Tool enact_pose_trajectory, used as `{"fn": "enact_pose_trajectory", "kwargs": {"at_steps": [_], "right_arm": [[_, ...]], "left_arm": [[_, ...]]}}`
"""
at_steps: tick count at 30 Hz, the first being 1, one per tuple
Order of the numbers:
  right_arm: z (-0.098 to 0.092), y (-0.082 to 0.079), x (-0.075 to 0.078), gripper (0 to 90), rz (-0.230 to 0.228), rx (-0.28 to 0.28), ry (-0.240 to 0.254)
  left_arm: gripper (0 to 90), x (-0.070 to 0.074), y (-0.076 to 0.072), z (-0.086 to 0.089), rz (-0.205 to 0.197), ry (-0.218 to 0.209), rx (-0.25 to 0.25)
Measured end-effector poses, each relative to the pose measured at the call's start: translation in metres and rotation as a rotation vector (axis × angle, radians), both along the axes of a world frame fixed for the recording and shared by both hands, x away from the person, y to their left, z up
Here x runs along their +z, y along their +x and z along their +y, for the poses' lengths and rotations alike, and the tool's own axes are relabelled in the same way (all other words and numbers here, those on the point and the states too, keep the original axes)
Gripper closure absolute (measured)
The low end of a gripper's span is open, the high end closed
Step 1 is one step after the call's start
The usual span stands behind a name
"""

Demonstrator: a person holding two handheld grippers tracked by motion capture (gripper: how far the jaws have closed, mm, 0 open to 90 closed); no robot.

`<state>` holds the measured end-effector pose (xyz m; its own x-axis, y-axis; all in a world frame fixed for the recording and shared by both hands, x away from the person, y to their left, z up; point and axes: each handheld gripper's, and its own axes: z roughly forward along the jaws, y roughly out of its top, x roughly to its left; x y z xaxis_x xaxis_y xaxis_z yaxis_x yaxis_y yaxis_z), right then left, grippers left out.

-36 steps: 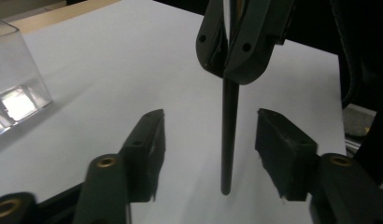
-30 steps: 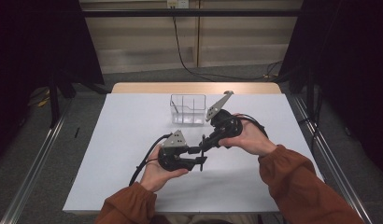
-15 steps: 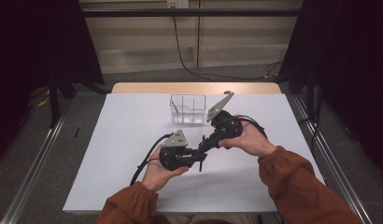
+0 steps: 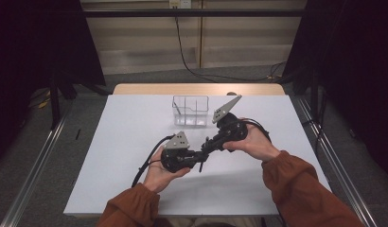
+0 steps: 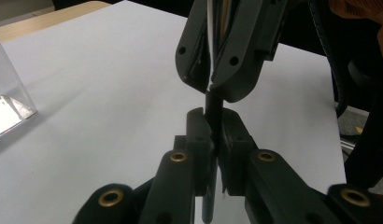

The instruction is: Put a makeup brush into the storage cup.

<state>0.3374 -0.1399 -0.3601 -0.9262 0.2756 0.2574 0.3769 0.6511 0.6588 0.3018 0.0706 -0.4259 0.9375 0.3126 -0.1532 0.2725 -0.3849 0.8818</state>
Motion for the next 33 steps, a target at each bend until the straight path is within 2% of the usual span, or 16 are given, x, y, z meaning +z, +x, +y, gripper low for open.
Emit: {"fn": "enact_pose_trajectory", "kwargs": {"at_steps": [8,12,14,16,21,25,28,30,33], "right_arm": [[-0.006,-0.003,-0.003,68.4,-0.011,-0.035,0.054],[-0.011,-0.004,-0.006,51.7,-0.031,-0.077,0.084],[-0.014,-0.006,-0.006,42.4,-0.067,-0.104,0.099],[-0.017,-0.006,-0.007,34.1,-0.075,-0.124,0.113],[-0.022,-0.009,-0.013,18.4,-0.093,-0.15,0.149],[-0.025,-0.01,-0.019,11.5,-0.102,-0.173,0.17],[-0.026,-0.012,-0.022,2.0,-0.118,-0.205,0.183],[-0.027,-0.013,-0.023,1.0,-0.145,-0.216,0.195],[-0.03,-0.015,-0.026,1.1,-0.149,-0.211,0.208]], "left_arm": [[84.1,0.0,0.001,0.002,-0.003,0.0,0.006],[84.1,0.0,0.002,0.004,-0.003,-0.009,0.018],[84.1,0.0,0.001,0.005,-0.001,-0.01,0.023],[84.1,0.001,0.002,0.006,-0.003,-0.014,0.023],[84.1,0.002,0.002,0.009,-0.004,-0.016,0.033],[84.1,0.003,0.003,0.01,-0.007,-0.017,0.037],[84.0,0.004,0.003,0.012,-0.011,-0.016,0.043],[84.1,0.004,0.003,0.014,-0.011,-0.02,0.048],[84.0,0.006,0.004,0.017,-0.018,-0.022,0.057]]}}
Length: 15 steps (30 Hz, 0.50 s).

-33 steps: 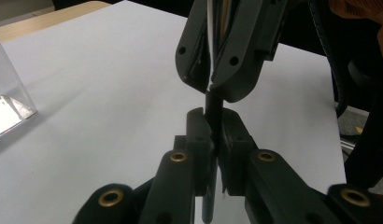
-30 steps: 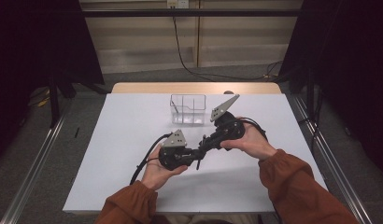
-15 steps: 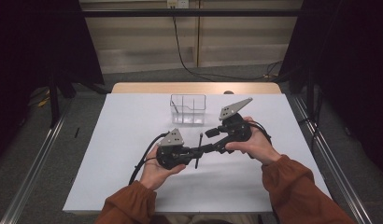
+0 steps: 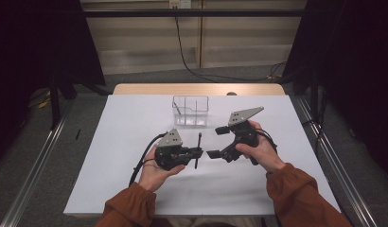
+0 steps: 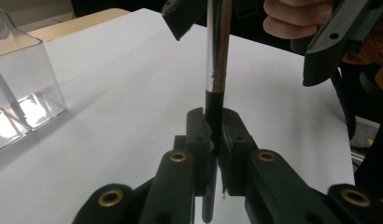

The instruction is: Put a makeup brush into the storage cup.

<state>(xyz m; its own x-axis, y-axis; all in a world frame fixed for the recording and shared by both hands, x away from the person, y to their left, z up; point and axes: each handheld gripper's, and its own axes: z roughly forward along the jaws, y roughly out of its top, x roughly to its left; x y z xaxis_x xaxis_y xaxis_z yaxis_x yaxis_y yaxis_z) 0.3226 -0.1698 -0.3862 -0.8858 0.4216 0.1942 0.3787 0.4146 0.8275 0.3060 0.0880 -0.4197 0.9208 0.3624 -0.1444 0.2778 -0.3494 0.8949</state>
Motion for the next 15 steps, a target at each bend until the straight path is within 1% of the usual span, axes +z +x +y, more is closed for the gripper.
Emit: {"fn": "enact_pose_trajectory", "kwargs": {"at_steps": [3,4,5,8,10,12,13,15], "right_arm": [[-0.002,-0.002,-0.001,1.1,-0.009,-0.018,-0.003],[-0.003,-0.003,-0.001,1.1,-0.031,-0.029,-0.003],[-0.004,-0.004,-0.001,1.1,-0.04,-0.033,-0.004],[-0.007,-0.007,-0.001,0.8,-0.054,-0.053,-0.009],[-0.009,-0.009,-0.003,0.7,-0.065,-0.069,0.0],[-0.011,-0.011,-0.006,1.1,-0.063,-0.088,-0.015],[-0.014,-0.012,-0.008,1.1,-0.07,-0.106,-0.015],[-0.019,-0.014,-0.011,1.1,-0.069,-0.112,-0.012]], "left_arm": [[84.1,0.002,0.001,0.004,-0.003,0.0,0.012],[84.0,0.002,0.001,0.005,0.0,-0.002,0.016],[84.1,0.003,0.001,0.007,-0.002,-0.002,0.018],[84.1,0.004,0.002,0.009,-0.003,-0.003,0.028],[84.1,0.005,0.002,0.012,-0.009,-0.004,0.033],[84.1,0.007,0.003,0.015,-0.011,-0.01,0.043],[84.1,0.007,0.003,0.016,-0.01,-0.008,0.046],[84.1,0.009,0.004,0.021,-0.01,-0.009,0.056]]}}
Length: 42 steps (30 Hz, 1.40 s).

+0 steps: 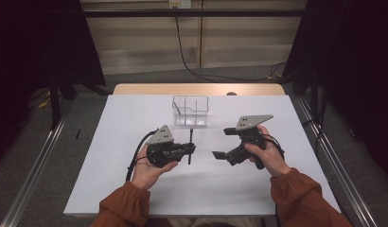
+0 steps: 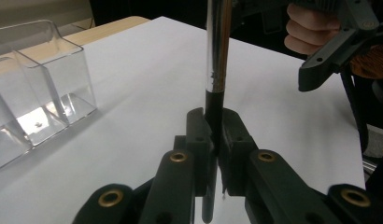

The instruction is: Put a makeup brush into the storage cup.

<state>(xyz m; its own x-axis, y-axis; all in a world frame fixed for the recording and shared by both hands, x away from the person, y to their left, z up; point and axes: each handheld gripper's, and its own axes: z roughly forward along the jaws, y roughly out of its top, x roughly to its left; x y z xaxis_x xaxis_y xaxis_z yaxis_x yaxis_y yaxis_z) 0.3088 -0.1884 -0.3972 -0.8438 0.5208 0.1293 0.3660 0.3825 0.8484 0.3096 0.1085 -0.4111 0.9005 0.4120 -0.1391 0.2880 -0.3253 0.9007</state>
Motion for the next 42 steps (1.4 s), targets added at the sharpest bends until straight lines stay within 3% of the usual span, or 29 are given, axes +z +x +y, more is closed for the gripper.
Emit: {"fn": "enact_pose_trajectory", "kwargs": {"at_steps": [12,16,26,38,42], "right_arm": [[-0.026,-0.013,-0.008,0.8,-0.038,-0.09,0.045],[-0.036,-0.019,-0.012,0.9,-0.048,-0.142,0.04],[-0.061,-0.033,-0.022,1.2,-0.076,-0.244,0.088],[-0.081,-0.051,-0.036,0.9,-0.17,-0.366,0.154],[-0.086,-0.056,-0.039,0.3,-0.171,-0.383,0.149]], "left_arm": [[84.1,0.003,0.004,0.01,-0.006,0.003,0.035],[84.1,0.005,0.005,0.013,-0.008,-0.006,0.044],[84.1,0.008,0.01,0.018,-0.01,0.002,0.071],[84.1,0.018,0.018,0.028,-0.027,-0.007,0.106],[84.1,0.021,0.021,0.031,-0.029,-0.015,0.12]]}}
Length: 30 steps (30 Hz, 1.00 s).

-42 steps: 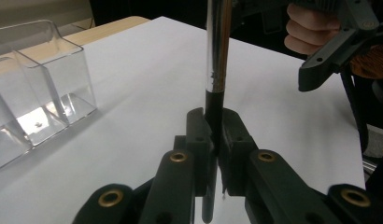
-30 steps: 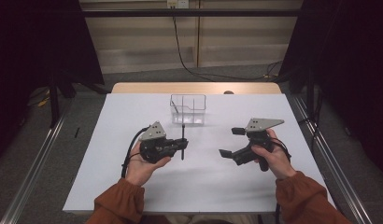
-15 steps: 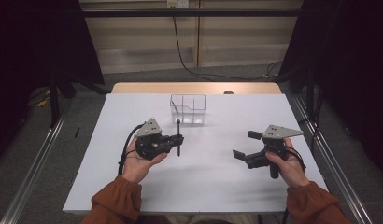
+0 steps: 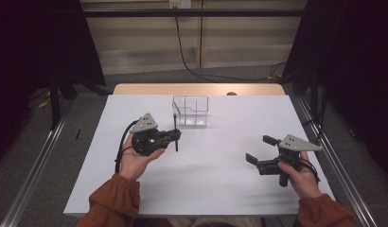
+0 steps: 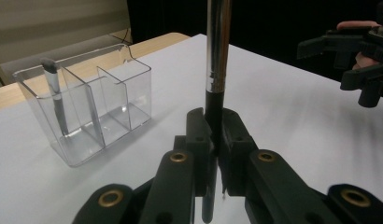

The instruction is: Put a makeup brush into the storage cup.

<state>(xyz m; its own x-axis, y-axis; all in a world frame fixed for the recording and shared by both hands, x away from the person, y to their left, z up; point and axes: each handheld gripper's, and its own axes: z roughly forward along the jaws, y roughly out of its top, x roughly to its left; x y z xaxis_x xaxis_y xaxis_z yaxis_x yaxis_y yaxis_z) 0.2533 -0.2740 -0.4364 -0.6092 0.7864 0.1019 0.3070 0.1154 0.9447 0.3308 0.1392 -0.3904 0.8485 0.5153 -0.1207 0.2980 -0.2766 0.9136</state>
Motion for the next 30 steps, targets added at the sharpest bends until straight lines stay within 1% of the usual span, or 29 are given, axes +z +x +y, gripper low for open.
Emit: {"fn": "enact_pose_trajectory", "kwargs": {"at_steps": [1,3,4,7,9,11,12,14,17,18,22,24,27,30], "right_arm": [[-0.002,-0.002,-0.002,0.3,-0.004,-0.004,0.009],[-0.004,-0.004,-0.005,0.2,-0.015,-0.012,0.001],[-0.005,-0.006,-0.007,0.3,-0.011,-0.012,0.005],[-0.008,-0.008,-0.011,0.3,-0.015,-0.031,0.024],[-0.011,-0.009,-0.012,0.3,-0.021,-0.04,0.048],[-0.013,-0.01,-0.012,0.1,-0.041,-0.052,0.053],[-0.014,-0.01,-0.012,0.1,-0.043,-0.052,0.059],[-0.014,-0.011,-0.011,0.1,-0.052,-0.06,0.06],[-0.015,-0.012,-0.012,0.0,-0.063,-0.067,0.065],[-0.016,-0.013,-0.012,0.0,-0.067,-0.072,0.065],[-0.016,-0.014,-0.011,0.0,-0.081,-0.08,0.073],[-0.016,-0.014,-0.011,0.0,-0.081,-0.08,0.08],[-0.015,-0.014,-0.012,0.0,-0.08,-0.077,0.079],[-0.015,-0.014,-0.013,0.0,-0.078,-0.071,0.07]], "left_arm": [[84.1,0.0,0.001,0.0,-0.004,-0.001,0.001],[84.1,0.001,0.003,0.001,-0.005,-0.005,0.01],[84.1,0.001,0.003,0.001,-0.005,-0.01,0.012],[84.1,0.003,0.007,0.001,-0.011,-0.01,0.022],[84.1,0.004,0.01,0.0,-0.016,-0.015,0.027],[84.1,0.005,0.012,-0.001,-0.018,-0.021,0.031],[84.1,0.005,0.014,-0.001,-0.016,-0.02,0.036],[84.1,0.004,0.016,-0.002,-0.015,-0.024,0.042],[84.1,0.005,0.02,-0.002,-0.016,-0.019,0.05],[84.1,0.005,0.022,-0.002,-0.013,-0.026,0.057],[84.1,0.008,0.027,-0.003,-0.024,-0.032,0.072],[84.1,0.011,0.03,-0.004,-0.028,-0.027,0.081],[84.1,0.014,0.035,-0.008,-0.036,-0.038,0.083],[84.1,0.017,0.039,-0.012,-0.043,-0.038,0.093]]}}
